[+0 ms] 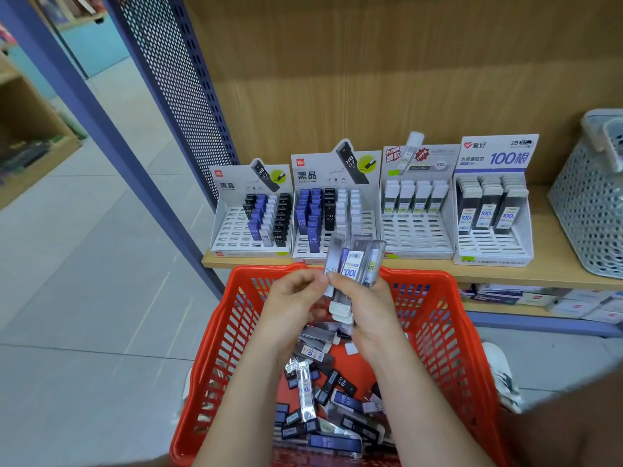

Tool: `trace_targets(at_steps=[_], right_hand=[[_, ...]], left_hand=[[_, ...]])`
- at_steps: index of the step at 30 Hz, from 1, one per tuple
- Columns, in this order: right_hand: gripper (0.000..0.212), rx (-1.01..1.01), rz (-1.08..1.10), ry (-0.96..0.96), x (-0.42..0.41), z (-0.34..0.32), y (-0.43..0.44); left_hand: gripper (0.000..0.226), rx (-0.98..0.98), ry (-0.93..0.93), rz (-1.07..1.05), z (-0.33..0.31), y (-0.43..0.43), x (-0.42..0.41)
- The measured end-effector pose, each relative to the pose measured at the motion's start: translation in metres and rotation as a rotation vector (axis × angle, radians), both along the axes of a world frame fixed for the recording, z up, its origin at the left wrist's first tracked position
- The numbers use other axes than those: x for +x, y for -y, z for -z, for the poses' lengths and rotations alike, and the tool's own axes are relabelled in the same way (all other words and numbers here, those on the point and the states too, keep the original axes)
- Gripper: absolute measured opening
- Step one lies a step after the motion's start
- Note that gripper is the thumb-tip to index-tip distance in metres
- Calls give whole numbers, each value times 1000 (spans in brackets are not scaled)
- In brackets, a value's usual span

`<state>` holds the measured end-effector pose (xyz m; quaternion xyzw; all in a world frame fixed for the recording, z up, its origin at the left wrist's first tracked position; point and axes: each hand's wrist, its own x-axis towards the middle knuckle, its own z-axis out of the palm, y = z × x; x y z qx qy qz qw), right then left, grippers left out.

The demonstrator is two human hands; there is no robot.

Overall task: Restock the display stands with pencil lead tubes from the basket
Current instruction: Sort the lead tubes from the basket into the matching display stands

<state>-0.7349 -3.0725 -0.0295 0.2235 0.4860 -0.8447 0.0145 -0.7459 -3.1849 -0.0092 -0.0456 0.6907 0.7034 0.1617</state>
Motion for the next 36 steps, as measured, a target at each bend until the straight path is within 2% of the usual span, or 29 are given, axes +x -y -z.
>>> trace_targets(at_steps=[6,12,15,17,22,25,30,36], right_hand=[[17,100,32,47,-5,6,-14],[10,22,43,68,-19,6,-34],[20,-2,71,92,-27,13,-42],[19,-45,114,91,-34,21,-42],[14,46,231,198,-53,39,-54],[9,86,277,187,-56,41,-72],[11,11,249,173,-57,43,-77],[9,-127,248,96,-51,47,-85]], left_hand=[[14,-223,-114,-37,-1,13,-4],[16,-518,-267,31,-2,19,-24],[13,-419,-241,-117,-8,9,-40],[14,-390,-224,-139,-11,1,-52],[16,-545,-377,-83,-12,-21,-87],[18,-703,-508,-24,-14,-34,-105],[24,-904,-641,156,-7,-56,-119],[23,-993,-717,266,7,-60,-122]])
